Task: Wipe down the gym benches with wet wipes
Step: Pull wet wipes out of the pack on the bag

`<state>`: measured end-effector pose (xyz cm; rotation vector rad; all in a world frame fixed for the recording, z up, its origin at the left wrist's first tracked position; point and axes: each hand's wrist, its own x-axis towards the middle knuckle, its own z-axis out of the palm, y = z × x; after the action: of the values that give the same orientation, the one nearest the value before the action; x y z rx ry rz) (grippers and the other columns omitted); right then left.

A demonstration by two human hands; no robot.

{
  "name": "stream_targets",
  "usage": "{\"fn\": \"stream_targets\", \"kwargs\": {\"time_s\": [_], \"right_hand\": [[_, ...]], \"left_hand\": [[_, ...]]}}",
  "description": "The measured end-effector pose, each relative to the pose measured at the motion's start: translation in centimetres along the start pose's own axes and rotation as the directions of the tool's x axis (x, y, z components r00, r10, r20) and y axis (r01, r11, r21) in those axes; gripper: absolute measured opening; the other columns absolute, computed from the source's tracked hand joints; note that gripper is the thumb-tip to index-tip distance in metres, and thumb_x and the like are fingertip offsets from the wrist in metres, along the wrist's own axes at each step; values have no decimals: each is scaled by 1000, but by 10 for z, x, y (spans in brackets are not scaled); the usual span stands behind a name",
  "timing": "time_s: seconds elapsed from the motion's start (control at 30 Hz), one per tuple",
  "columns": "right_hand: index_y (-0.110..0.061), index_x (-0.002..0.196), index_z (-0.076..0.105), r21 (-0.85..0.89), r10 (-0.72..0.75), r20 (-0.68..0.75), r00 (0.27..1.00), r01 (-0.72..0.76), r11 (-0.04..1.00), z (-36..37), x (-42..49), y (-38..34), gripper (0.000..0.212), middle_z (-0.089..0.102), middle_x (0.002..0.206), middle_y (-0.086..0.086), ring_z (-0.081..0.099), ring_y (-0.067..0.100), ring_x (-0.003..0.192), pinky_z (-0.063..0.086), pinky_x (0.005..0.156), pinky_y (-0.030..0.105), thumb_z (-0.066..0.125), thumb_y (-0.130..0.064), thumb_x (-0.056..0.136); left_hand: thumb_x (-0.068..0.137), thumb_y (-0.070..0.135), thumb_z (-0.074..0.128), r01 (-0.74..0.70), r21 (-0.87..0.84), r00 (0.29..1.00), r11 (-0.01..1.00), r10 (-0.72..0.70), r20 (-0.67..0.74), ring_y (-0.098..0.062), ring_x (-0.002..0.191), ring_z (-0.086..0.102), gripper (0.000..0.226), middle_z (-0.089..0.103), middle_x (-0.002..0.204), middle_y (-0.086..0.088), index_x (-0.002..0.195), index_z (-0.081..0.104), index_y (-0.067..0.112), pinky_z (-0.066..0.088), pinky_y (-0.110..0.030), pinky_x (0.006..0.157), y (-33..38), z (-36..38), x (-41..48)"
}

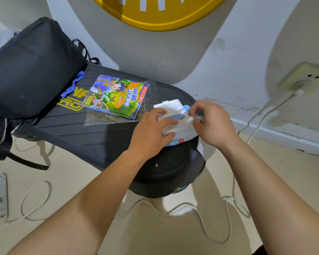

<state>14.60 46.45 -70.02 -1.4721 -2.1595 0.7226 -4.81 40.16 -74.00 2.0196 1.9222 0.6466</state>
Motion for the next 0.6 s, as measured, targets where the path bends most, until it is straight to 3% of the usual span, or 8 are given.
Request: {"fn": "stream_targets", "kwargs": {"time_s": [0.13, 0.2, 0.3, 0.37, 0.5, 0.6], "right_hand": [[-27, 100, 68, 25, -32, -38, 999, 33, 999, -12, 1, -2, 40, 63, 100, -4, 58, 19, 94, 46, 81, 33, 53, 2, 78], [-32, 116, 70, -92, -66, 101, 993, 76, 993, -12, -2, -4, 54, 61, 112, -5, 58, 19, 101, 48, 83, 36, 50, 3, 80], [-42, 133, 61, -260, -8, 322, 947, 97, 961, -1, -11, -6, 63, 53, 132, -12, 57, 22, 114, 50, 86, 38, 50, -4, 84], [-41, 139, 55, -303, 23, 372, 928, 98, 948, 5, -14, -5, 63, 48, 144, -17, 54, 20, 123, 50, 91, 36, 51, -6, 87], [-37, 144, 51, -168, 15, 376, 927, 52, 984, 10, -18, 1, 62, 50, 148, -12, 51, 20, 131, 47, 103, 36, 50, -5, 90], [-39, 132, 55, 27, 43, 446, 894, -61, 998, 8, -22, -1, 57, 56, 131, -4, 54, 20, 108, 52, 88, 27, 45, -1, 91]], "left_hand": [[83, 30, 76, -28, 29, 1000, 999, 28, 5, -29, 116, 50, 37, 49, 134, -3, 119, 70, 35, 52, -47, 90, -1, 4, 0], [83, 31, 75, -29, 25, 1000, 999, 29, 8, -29, 116, 50, 37, 49, 134, -3, 119, 69, 35, 50, -47, 92, 0, 3, -1], [84, 33, 74, -36, 52, 999, 998, 35, 18, -26, 118, 47, 39, 48, 136, 0, 122, 69, 39, 48, -41, 95, 0, 0, -2], [85, 36, 74, -1, 40, 1000, 999, 0, 27, -21, 122, 45, 41, 45, 139, 4, 125, 68, 40, 44, -34, 99, -1, -1, -2], [84, 40, 77, 132, -69, 991, 989, -130, 30, -11, 120, 49, 48, 45, 136, 8, 128, 61, 31, 42, -23, 97, 7, -3, 1], [85, 42, 77, 174, -137, 985, 975, -173, 26, -11, 116, 54, 50, 51, 133, 5, 128, 56, 29, 49, -27, 95, 13, -4, 4]]}}
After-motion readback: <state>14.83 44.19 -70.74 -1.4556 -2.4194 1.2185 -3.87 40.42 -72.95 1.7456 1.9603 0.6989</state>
